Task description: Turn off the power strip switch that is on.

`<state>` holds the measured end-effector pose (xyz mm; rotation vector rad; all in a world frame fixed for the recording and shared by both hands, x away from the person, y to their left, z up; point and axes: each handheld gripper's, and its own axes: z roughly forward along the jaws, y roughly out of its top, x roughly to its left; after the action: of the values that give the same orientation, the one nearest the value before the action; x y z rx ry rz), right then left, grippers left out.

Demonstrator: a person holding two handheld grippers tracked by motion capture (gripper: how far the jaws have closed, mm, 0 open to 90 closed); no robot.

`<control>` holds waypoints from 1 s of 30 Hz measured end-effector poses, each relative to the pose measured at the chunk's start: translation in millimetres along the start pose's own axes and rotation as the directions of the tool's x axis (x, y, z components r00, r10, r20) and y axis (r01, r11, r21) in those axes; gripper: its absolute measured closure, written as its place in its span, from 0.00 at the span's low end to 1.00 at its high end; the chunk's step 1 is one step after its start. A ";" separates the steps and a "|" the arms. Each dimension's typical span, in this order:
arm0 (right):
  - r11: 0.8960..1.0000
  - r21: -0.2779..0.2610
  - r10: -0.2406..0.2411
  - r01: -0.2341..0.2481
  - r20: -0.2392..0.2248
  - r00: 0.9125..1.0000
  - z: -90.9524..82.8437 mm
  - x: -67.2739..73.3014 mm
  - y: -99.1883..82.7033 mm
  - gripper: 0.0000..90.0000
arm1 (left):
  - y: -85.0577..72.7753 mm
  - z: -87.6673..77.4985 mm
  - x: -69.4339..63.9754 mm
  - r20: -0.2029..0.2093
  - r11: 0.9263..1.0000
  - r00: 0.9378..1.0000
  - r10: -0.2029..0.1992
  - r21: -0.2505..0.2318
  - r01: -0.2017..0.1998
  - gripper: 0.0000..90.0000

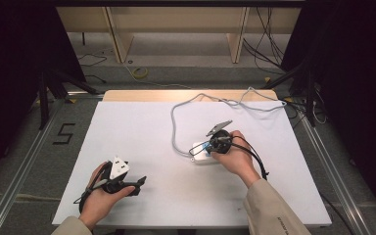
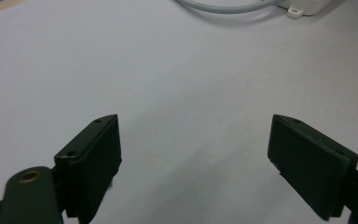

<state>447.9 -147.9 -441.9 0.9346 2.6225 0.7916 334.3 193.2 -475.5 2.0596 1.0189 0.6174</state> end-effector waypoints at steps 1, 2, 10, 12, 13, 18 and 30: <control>1.000 0.006 0.005 -0.005 0.000 1.000 0.5 0.8 0.0 1.00 | 0.0 0.0 -0.1 0.000 1.000 1.000 0.000 0.000 0.000 0.19; 1.000 0.007 0.003 -0.003 0.000 1.000 1.0 1.1 0.0 1.00 | 0.0 0.0 -0.1 0.000 1.000 1.000 0.001 0.000 -0.001 0.19; 1.000 0.020 -0.003 0.003 -0.001 1.000 3.5 3.2 0.1 1.00 | 0.1 0.0 -0.3 0.000 1.000 1.000 0.003 0.000 -0.003 0.19; 1.000 0.021 -0.005 0.005 0.001 1.000 3.5 3.4 0.1 1.00 | 0.1 0.0 -0.4 0.000 1.000 1.000 0.003 0.001 -0.003 0.19; 1.000 0.019 -0.009 0.009 0.004 1.000 3.7 3.4 0.0 1.00 | 0.0 0.0 -0.6 0.000 1.000 1.000 0.001 0.000 -0.001 0.19; 1.000 0.027 -0.016 0.015 0.014 1.000 3.8 5.1 1.1 1.00 | 0.1 0.5 -0.8 0.001 1.000 1.000 0.003 0.001 -0.003 0.19; 0.999 0.043 -0.027 0.025 0.042 0.999 4.4 9.5 2.4 1.00 | -0.1 0.8 -1.2 0.001 1.000 1.000 0.004 0.002 -0.004 0.19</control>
<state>443.6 -138.4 -444.6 0.9160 2.6192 0.7043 334.1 191.9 -476.1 2.0637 1.0153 0.6179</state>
